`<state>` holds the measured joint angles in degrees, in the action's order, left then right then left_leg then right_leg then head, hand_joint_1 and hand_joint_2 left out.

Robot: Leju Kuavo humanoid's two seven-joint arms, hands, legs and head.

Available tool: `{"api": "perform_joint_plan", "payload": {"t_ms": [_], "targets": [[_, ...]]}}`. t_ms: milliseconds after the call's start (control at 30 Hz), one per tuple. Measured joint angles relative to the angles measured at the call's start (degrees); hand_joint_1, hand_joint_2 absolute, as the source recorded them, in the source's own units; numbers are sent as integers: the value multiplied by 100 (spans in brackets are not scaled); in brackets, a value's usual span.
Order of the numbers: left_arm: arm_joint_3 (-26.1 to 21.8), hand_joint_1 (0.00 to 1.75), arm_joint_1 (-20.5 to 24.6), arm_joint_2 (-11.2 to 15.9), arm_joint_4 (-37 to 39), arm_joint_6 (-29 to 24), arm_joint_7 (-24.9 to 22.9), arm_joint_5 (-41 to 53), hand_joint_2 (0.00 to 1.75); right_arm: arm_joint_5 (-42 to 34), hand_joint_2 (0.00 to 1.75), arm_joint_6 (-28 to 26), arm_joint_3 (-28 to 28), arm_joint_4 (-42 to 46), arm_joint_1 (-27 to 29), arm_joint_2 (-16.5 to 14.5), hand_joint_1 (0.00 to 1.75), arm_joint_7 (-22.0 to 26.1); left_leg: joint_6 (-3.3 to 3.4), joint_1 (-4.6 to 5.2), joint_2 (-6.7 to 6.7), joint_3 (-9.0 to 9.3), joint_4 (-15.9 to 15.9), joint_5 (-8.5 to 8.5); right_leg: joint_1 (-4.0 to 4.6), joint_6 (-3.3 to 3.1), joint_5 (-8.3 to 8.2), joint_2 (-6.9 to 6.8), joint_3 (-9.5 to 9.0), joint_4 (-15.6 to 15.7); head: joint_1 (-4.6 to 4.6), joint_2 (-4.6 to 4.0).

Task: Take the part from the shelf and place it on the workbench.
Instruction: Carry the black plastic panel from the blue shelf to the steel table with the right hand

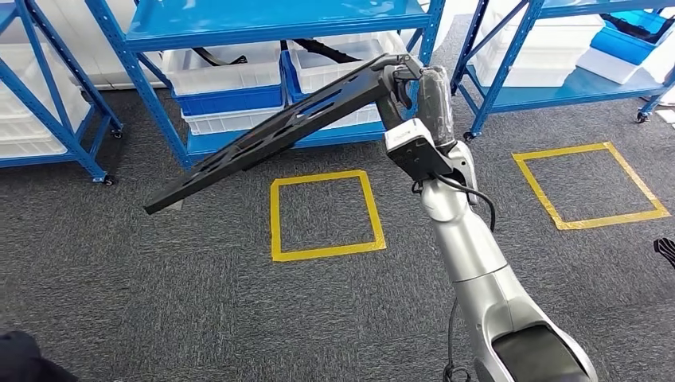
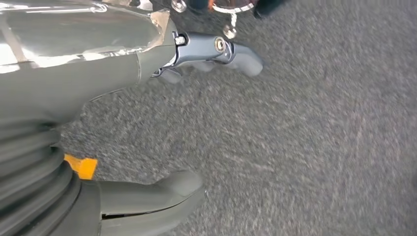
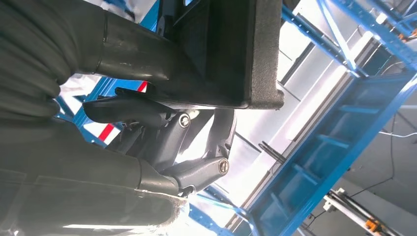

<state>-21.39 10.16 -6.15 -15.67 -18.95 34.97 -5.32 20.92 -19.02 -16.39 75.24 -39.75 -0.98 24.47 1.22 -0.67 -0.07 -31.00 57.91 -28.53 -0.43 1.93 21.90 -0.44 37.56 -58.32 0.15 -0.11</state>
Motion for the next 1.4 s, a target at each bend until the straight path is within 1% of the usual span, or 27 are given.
{"api": "perform_joint_plan", "payload": {"t_ms": [33, 67, 100, 133, 167, 200, 233, 267, 300, 333, 367, 400, 433, 467, 533, 567, 700, 733, 800, 900, 1033, 1167, 1400], "targets": [[-16, 0, -12, -3, 0, -1, 1, -8, 175, -9, 175, 2, -13, -36, -22, -14, 175, 7, 51, -8, 10, -20, -32, 63, -1, 12, 55, 4, 52, -74, 3, 0], [-39, 0, -21, -6, 1, -4, 1, -12, 175, -20, 175, 8, -26, -84, -52, -28, 175, 17, 92, -20, 24, -57, -63, 133, -3, 8, 193, 11, 153, -285, 13, 0], [-62, 0, -26, -7, 1, -6, 1, -16, 175, -31, 175, 18, -38, -134, -84, -40, 175, 26, 115, -28, 36, -107, -74, 193, -24, -6, 388, 16, 288, -601, 21, 0], [-87, 0, -33, -4, 1, -8, 1, -25, 175, -42, 175, 30, -52, -190, -115, -56, 175, 32, 129, -31, 42, -174, -74, 247, -34, -12, 602, 21, 430, -1004, 33, 0], [-111, 0, -43, -3, 2, -8, 1, -38, 175, -52, 175, 42, -66, -248, -137, -73, 175, 38, 126, -33, 48, -241, -71, 297, -48, -1, 773, 22, 543, -1373, 38, 0], [-129, 0, -58, -3, 2, -5, 1, -52, 175, -61, 175, 51, -80, -297, -151, -88, 175, 40, 115, -37, 50, -301, -68, 342, -63, 30, 862, 21, 564, -1572, 38, 0], [-147, 0, -76, -3, 2, -1, 1, -67, 175, -69, 175, 56, -96, -344, -165, -103, 175, 43, 97, -44, 51, -358, -63, 385, -79, 77, 882, 21, 472, -1563, 39, 0], [-162, 0, -95, -3, 2, 4, 2, -78, 175, -78, 175, 60, -109, -382, -184, -115, 175, 45, 71, -55, 51, -406, -56, 422, -100, 131, 825, 19, 251, -1299, 39, 0], [-181, 0, -112, -3, 2, 7, 4, -82, 175, -84, 175, 62, -122, -414, -214, -128, 175, 49, 39, -67, 51, -449, -42, 455, -122, 180, 746, 17, -51, -872, 39, 0], [-199, 0, -123, 1, 2, 9, 7, -84, 175, -87, 175, 63, -133, -439, -248, -139, 175, 52, 2, -68, 52, -492, -25, 483, -125, 203, 694, 21, -324, -456, 39, 0], [-214, 0, -131, 3, 2, 11, 10, -85, 175, -91, 175, 64, -144, -459, -277, -151, 175, 57, -38, -65, 54, -527, -8, 509, -118, 185, 649, 33, -509, -143, 36, 0], [-227, 0, -136, 7, 2, 16, 13, -85, 175, -95, 175, 64, -154, -477, -296, -160, 175, 61, -69, -59, 55, -559, 8, 525, -117, 144, 632, 46, -599, 28, 34, 0], [-239, 0, -142, 10, 2, 20, 16, -85, 175, -99, 175, 65, -163, -493, -302, -166, 175, 63, -52, -51, 55, -584, 10, 546, -104, 92, 626, 61, -600, 60, 30, 0], [-248, 0, -152, 8, 2, 24, 18, -84, 175, -103, 175, 66, -169, -508, -300, -172, 175, 66, -11, -52, 54, -597, 8, 567, -104, 46, 596, 71, -585, 64, 25, 0], [-263, 0, -168, 5, 2, 27, 20, -83, 175, -105, 175, 66, -176, -532, -300, -175, 175, 67, 82, -61, 53, -610, -20, 618, -91, -11, 561, 71, -566, 61, 21, 0], [-267, 0, -171, 4, 2, 28, 20, -83, 175, -105, 175, 66, -177, -540, -303, -177, 175, 67, 79, -68, 52, -612, -38, 644, -80, -39, 543, 71, -554, 60, 21, 0], [-280, 0, -178, 5, 2, 30, 20, -83, 175, -105, 175, 66, -182, -566, -307, -178, 175, 67, -46, -94, 52, -617, -116, 740, -47, -115, 495, 68, -504, 56, 20, 0], [-281, 0, -179, 5, 2, 31, 20, -83, 175, -105, 175, 66, -184, -571, -307, -178, 175, 67, -68, -98, 52, -621, -127, 754, -40, -129, 486, 68, -493, 56, 20, 0], [-282, 0, -182, 5, 2, 33, 20, -83, 175, -105, 175, 66, -191, -581, -307, -178, 175, 67, -103, -106, 53, -629, -137, 776, -30, -146, 474, 68, -478, 54, 20, 0], [-283, 0, -185, 4, 2, 33, 20, -83, 175, -105, 175, 66, -200, -589, -307, -178, 175, 67, -131, -110, 53, -636, -140, 787, -20, -156, 467, 67, -471, 53, 20, 0], [-281, 0, -186, 3, 2, 34, 21, -81, 175, -105, 175, 66, -209, -589, -307, -178, 175, 67, -165, -108, 52, -646, -141, 789, -17, -154, 466, 67, -459, 52, 20, 0], [-281, 0, -186, -4, 2, 38, 23, -56, 175, -103, 175, 60, -215, -587, -302, -172, 175, 67, -180, -98, 51, -666, -138, 793, -20, -139, 456, 67, -436, 52, 20, 0], [-281, 0, -185, -4, 2, 41, 25, -20, 175, -132, 175, 71, -215, -588, -299, -139, 175, 71, -180, -83, 51, -688, -134, 795, -31, -118, 442, 67, -413, 53, 20, 0]]}}
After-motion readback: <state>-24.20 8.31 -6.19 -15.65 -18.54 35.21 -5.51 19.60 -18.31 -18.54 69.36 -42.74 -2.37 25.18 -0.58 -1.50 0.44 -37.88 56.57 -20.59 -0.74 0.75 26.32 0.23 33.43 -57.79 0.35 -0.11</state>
